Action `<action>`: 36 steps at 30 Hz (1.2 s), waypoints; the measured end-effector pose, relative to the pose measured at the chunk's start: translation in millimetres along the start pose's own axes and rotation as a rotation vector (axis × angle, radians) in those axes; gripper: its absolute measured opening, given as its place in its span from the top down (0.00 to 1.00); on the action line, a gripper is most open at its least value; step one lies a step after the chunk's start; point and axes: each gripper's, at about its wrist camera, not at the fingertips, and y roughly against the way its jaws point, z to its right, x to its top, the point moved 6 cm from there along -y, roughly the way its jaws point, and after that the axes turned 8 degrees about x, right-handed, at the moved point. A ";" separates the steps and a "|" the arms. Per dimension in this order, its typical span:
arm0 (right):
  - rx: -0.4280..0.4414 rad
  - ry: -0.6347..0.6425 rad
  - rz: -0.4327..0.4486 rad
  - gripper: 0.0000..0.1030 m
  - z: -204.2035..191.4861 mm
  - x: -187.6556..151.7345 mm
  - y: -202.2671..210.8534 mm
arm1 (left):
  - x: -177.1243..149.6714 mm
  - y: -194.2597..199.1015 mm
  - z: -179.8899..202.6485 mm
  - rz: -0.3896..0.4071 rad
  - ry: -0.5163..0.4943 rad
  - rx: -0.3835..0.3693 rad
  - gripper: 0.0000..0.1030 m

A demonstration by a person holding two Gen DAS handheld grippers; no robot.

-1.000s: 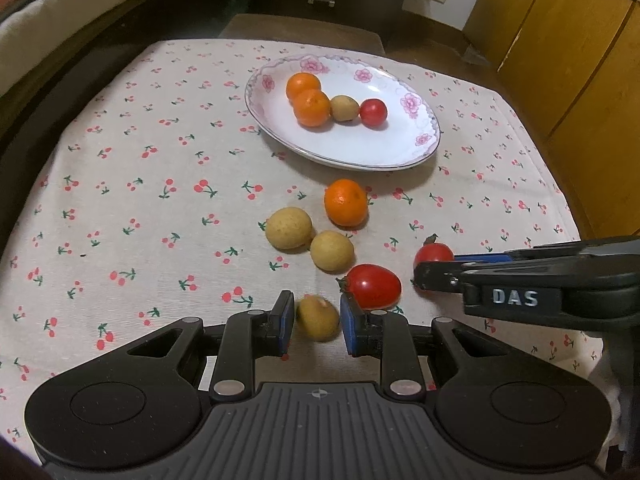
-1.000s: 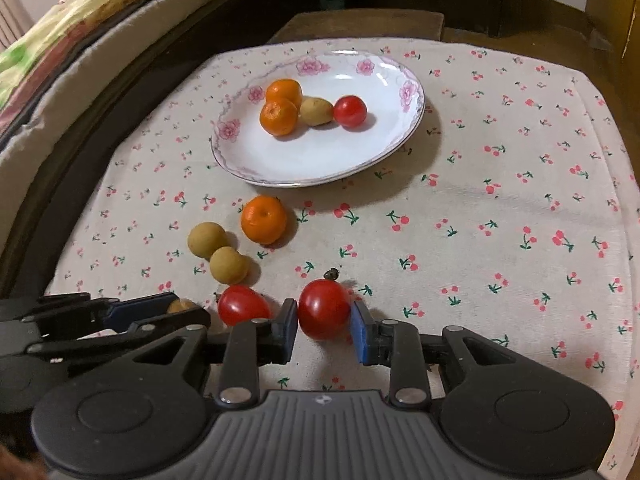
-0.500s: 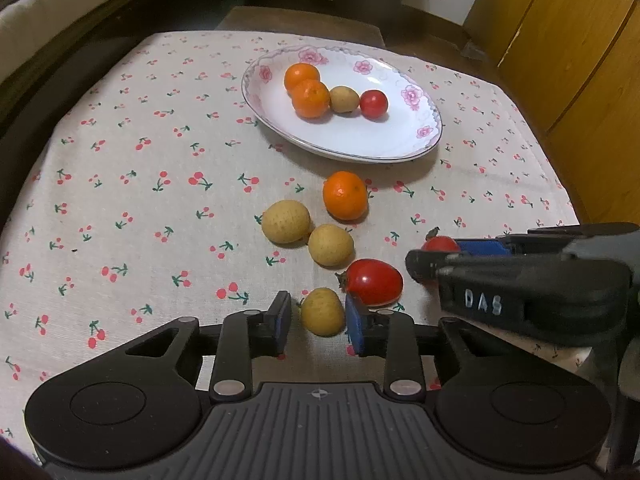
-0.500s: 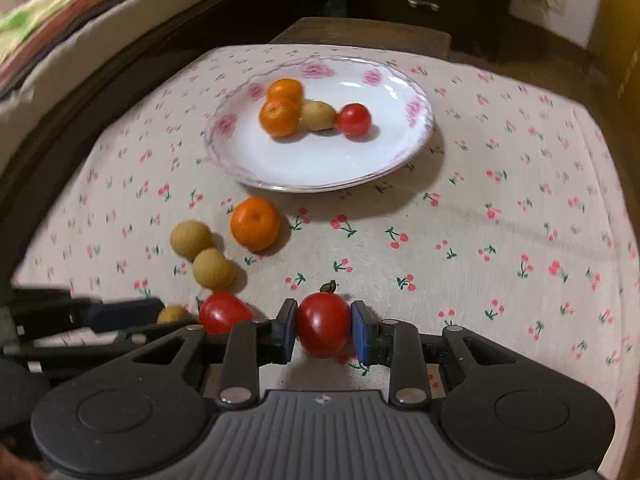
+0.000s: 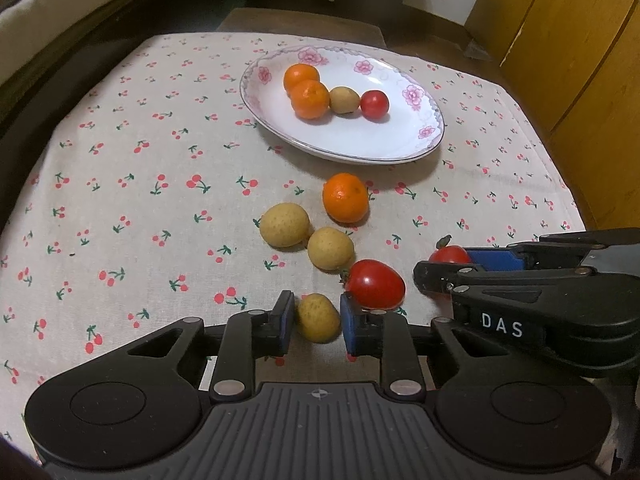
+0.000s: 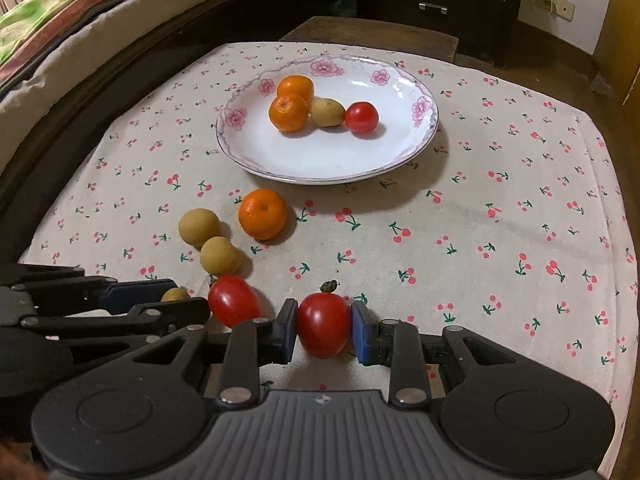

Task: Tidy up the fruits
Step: 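Hold the potato in the left tool and tomato in the right tool above the table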

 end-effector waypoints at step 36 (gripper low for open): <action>-0.004 0.032 0.052 0.71 -8.4 18.4 27.7 | 28.0 24.6 6.1 0.086 -0.023 0.027 0.69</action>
